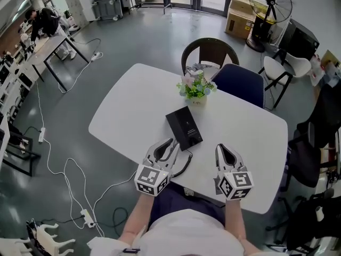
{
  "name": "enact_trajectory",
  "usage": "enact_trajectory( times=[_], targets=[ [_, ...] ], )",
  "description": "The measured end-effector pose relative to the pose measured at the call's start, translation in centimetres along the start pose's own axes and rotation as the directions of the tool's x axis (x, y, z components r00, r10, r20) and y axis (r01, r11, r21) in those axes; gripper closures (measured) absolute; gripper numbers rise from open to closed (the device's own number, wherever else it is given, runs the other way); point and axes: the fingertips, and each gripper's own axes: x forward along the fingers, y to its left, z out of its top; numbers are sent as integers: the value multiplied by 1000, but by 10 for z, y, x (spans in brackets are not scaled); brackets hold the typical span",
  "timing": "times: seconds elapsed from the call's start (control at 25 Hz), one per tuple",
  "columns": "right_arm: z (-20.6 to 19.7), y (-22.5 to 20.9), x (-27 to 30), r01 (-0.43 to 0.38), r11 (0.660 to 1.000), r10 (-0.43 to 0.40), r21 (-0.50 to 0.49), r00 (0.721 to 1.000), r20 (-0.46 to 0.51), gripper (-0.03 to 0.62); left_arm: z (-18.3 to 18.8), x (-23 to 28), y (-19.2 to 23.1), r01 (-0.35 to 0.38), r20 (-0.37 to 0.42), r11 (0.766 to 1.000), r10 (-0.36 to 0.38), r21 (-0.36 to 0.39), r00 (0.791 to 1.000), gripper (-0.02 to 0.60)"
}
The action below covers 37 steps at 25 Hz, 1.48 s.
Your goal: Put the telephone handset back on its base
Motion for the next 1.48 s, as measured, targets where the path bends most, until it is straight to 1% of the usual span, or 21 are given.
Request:
enact_trajectory(
  times=[0.04, 0.16, 0.24, 0.32, 0.48, 0.72, 1.08, 1.24, 1.48],
  targets=[
    [4, 2, -1, -6, 1000, 6, -6, 1000, 14, 554, 4, -2, -1, -8, 15, 1000, 7, 16, 1000, 501],
    [9, 8, -4, -8, 999, 10, -43, 999, 35, 554, 11, -5, -2, -31, 39, 999, 30, 44, 999, 547],
    [6, 9, -4, -3, 998, 5, -62, 1000, 29, 554, 8, -3, -2, -33, 28, 999, 32, 37, 999, 559],
    [-1, 8, -3, 3, 999, -2, -52, 1000, 12, 554, 2, -1, -1, -25, 6, 1000, 24, 18, 1000, 566],
    [-15, 2, -2, 33, 998, -34, -46, 999, -15, 556, -9, 2, -2, -16, -24, 1000, 16, 7, 1000, 566],
    [-17, -8, -4, 74, 996, -75, -45, 997, -8, 559, -17, 2, 1, -30, -49, 999, 29, -12, 998, 566],
    [-18, -18, -7, 99, 994, -100, -48, 995, -14, 560, -23, -3, 13, -68, -61, 997, 65, -45, 996, 566],
    [-20, -18, -8, 99, 994, -100, -50, 995, -17, 560, -27, -5, 14, -71, -68, 996, 67, -48, 995, 566],
    [-22, -15, -6, 93, 995, -94, -48, 995, -22, 560, -33, -7, 17, -74, -77, 994, 68, -78, 995, 566]
  ],
)
